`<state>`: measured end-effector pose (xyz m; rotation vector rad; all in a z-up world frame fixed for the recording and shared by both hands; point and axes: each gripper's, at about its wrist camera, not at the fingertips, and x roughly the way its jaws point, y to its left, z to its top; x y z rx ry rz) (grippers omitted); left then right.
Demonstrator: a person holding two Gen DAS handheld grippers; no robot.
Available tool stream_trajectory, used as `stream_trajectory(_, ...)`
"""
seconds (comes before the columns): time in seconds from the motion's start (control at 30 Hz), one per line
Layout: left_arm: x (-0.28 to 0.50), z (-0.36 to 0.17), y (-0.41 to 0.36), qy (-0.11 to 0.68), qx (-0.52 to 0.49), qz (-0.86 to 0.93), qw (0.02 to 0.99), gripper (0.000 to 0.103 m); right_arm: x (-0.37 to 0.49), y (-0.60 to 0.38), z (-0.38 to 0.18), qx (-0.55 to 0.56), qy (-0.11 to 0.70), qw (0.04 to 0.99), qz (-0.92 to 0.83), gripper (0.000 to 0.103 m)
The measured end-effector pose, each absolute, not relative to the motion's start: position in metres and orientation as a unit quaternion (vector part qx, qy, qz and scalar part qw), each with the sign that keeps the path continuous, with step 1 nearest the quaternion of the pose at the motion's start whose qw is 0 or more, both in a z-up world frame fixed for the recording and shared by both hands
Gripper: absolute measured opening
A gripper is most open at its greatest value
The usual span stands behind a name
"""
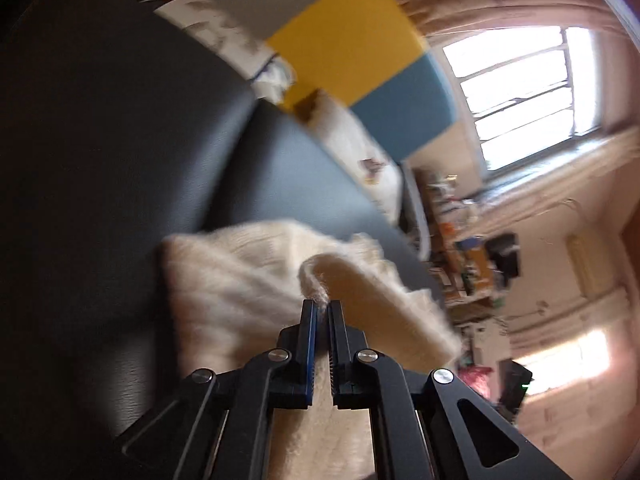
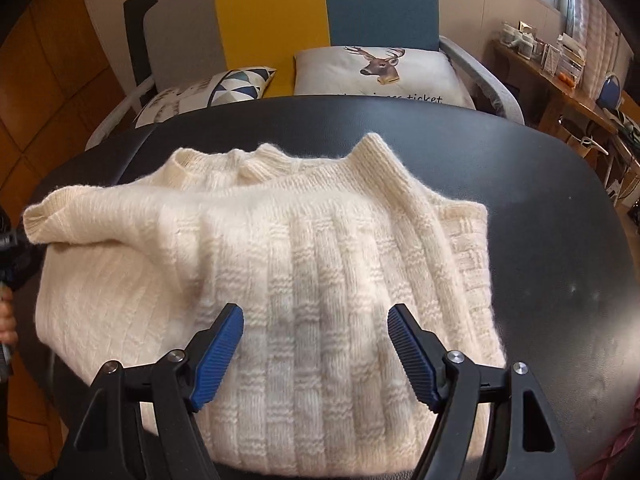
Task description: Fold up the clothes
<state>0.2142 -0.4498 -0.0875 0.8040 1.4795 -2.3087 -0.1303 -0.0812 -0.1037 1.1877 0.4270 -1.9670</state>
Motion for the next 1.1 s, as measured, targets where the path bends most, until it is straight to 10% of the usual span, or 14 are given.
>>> stream_trajectory(0.23, 0.203, -0.101, -0.428, 0.479, 0.324, -0.805, 0.129, 0.021, -0.125, -0.115, -0.097, 0.445, 0.183, 0.435, -0.761, 0.076)
stream_trajectory(0.33, 0.203, -0.099, -0.426, 0.465, 0.328, -0.811, 0.133, 0.006, -0.141, -0.131, -0.103, 0.463, 0.180, 0.407, -0.767, 0.076)
stream_trajectory(1.1, 0.217, -0.097, -0.417, 0.396, 0.393, -0.816, 0.153, 0.006, -0.216, -0.126, -0.131, 0.506, 0.210, 0.286, -0.786, 0.080)
